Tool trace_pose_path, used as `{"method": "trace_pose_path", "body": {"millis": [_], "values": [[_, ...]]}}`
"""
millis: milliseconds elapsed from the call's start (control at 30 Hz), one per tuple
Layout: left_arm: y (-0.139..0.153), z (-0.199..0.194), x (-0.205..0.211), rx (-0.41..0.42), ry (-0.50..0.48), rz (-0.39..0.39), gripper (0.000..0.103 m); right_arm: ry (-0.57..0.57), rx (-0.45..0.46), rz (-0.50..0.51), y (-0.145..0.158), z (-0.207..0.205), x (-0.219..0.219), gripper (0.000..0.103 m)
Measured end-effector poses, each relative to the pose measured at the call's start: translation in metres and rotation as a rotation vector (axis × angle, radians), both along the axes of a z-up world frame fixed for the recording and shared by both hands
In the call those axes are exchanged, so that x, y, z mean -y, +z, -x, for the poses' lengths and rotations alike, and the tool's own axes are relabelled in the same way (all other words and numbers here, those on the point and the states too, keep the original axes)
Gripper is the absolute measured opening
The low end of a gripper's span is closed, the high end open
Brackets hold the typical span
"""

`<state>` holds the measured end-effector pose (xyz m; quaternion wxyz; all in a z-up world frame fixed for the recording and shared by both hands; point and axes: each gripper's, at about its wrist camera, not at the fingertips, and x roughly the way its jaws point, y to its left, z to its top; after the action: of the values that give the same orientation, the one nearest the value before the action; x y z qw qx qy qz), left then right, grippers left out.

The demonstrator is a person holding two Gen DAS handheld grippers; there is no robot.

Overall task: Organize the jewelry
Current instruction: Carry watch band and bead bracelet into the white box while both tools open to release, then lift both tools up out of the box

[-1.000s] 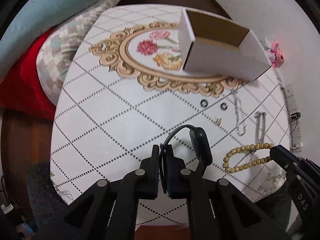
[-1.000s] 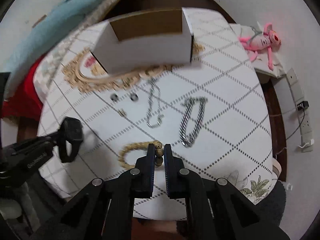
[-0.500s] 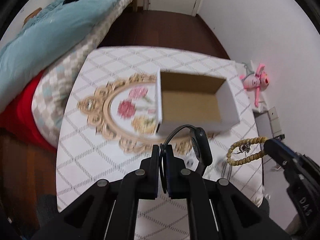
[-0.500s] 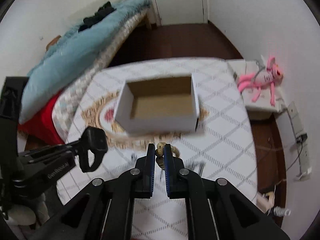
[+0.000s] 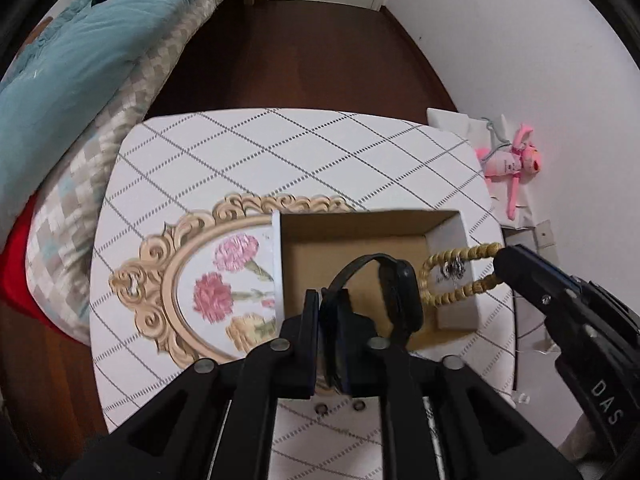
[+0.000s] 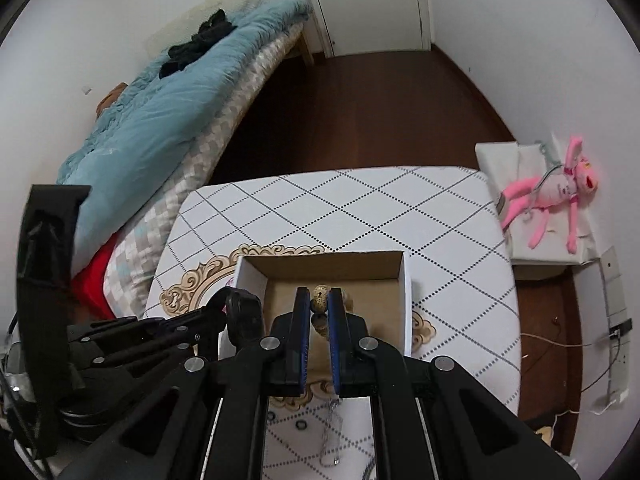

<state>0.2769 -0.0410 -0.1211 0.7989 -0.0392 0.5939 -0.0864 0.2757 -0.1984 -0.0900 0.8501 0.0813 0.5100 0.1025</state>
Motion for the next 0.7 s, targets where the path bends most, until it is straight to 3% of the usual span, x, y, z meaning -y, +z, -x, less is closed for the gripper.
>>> {"method": "trace_pose_path", "body": {"millis": [100, 133, 233, 267, 300, 367, 500, 533, 567, 700], "values": [[-0.005, -0.012, 0.004, -0.020, -0.011, -0.006, 0.017, 0.013, -0.038, -0.016, -0.015, -0.015, 0.002, 0.009], [-0.007, -0.017, 0.004, -0.030, -0.006, -0.009, 0.023, 0.014, -0.055, -0.029, -0.020, -0.021, 0.004, 0.009], [-0.005, -0.023, -0.001, -0.023, 0.021, 0.015, 0.066, 0.022, -0.115, -0.028, -0.034, -0.034, 0.005, 0.010], [-0.002, -0.023, -0.002, -0.005, 0.030, 0.010, 0.076, 0.027, -0.135, -0.024, -0.039, -0.037, 0.005, 0.012], [0.000, -0.022, -0.004, 0.012, 0.034, -0.011, 0.080, 0.026, -0.143, -0.019, -0.042, -0.037, 0.007, 0.016], [0.002, -0.019, -0.006, 0.041, 0.042, -0.058, 0.096, 0.010, -0.148, 0.009, -0.047, -0.037, 0.011, 0.052], [-0.005, -0.009, -0.015, 0.097, 0.076, -0.136, 0.102, -0.023, -0.137, 0.113, -0.056, -0.024, 0.018, 0.077], [-0.010, -0.003, -0.017, 0.116, 0.084, -0.147, 0.103, -0.030, -0.140, 0.155, -0.060, -0.020, 0.019, 0.091], [-0.012, -0.001, -0.018, 0.123, 0.088, -0.156, 0.103, -0.037, -0.140, 0.208, -0.066, -0.016, 0.019, 0.098], [-0.029, 0.012, -0.020, 0.134, 0.104, -0.207, 0.103, -0.067, -0.151, 0.285, -0.084, -0.004, 0.026, 0.098]]}}
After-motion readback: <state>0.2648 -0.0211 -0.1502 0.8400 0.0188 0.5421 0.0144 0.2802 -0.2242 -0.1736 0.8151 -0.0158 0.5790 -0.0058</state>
